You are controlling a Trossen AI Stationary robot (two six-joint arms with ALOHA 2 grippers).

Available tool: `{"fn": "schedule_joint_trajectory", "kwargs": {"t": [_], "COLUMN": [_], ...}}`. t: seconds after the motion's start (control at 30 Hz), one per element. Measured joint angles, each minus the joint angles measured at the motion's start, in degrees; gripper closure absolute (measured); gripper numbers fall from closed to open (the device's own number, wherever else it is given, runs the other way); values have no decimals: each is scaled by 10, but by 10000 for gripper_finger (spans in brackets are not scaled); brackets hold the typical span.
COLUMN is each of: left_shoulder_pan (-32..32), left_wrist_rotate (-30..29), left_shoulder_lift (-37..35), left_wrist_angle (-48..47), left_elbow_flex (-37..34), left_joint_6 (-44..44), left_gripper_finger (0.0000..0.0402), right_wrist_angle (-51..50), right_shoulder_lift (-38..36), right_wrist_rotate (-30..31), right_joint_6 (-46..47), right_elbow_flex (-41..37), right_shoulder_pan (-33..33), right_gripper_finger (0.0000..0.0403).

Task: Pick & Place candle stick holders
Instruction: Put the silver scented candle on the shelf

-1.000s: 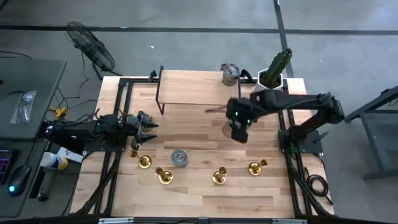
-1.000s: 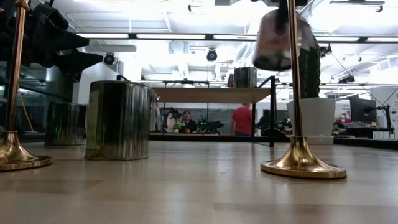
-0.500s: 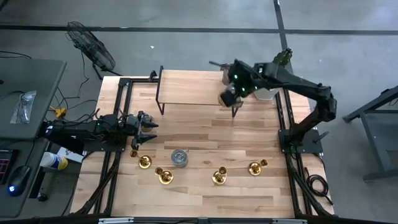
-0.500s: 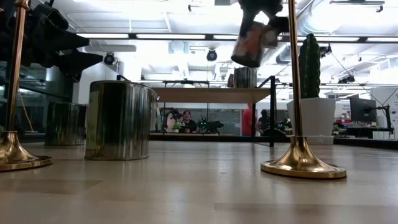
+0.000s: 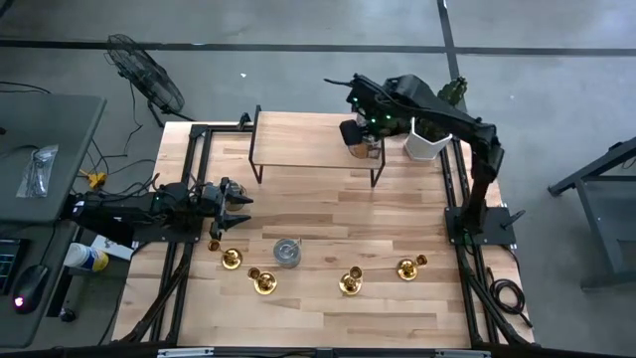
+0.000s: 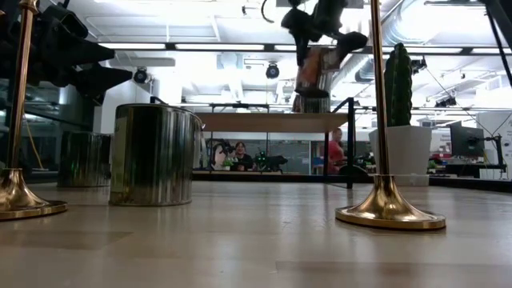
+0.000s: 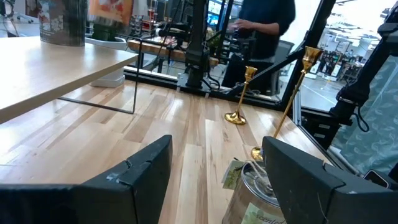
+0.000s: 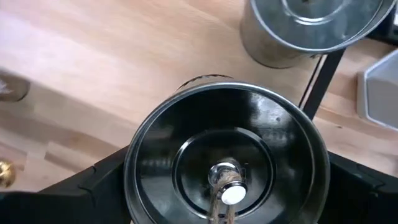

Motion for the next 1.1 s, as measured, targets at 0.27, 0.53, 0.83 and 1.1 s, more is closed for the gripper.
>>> {"fn": "schedule_joint_trajectory", "kwargs": {"t": [0.27, 0.53, 0.83, 1.1], "left_shoulder_pan": [0, 0, 0, 0], "left_wrist_rotate": [0, 0, 0, 0], "left_shoulder_lift": [0, 0, 0, 0], "left_wrist_angle": [0, 0, 0, 0], "left_elbow_flex": [0, 0, 0, 0], "left_joint_6": [0, 0, 0, 0], "left_gripper_finger": [158, 158, 158, 158], "right_wrist_angle": [-11, -34, -46, -45], "right_shoulder_lift": [24, 41, 51, 51], "right_wrist_rotate": [-1, 6, 21, 20], "right_joint_6": [18, 20, 14, 5], "right_elbow_flex": [0, 0, 0, -5], "right_shoulder_pan": [-10, -13, -15, -18], "right_gripper_finger": [49, 49, 48, 48]}}
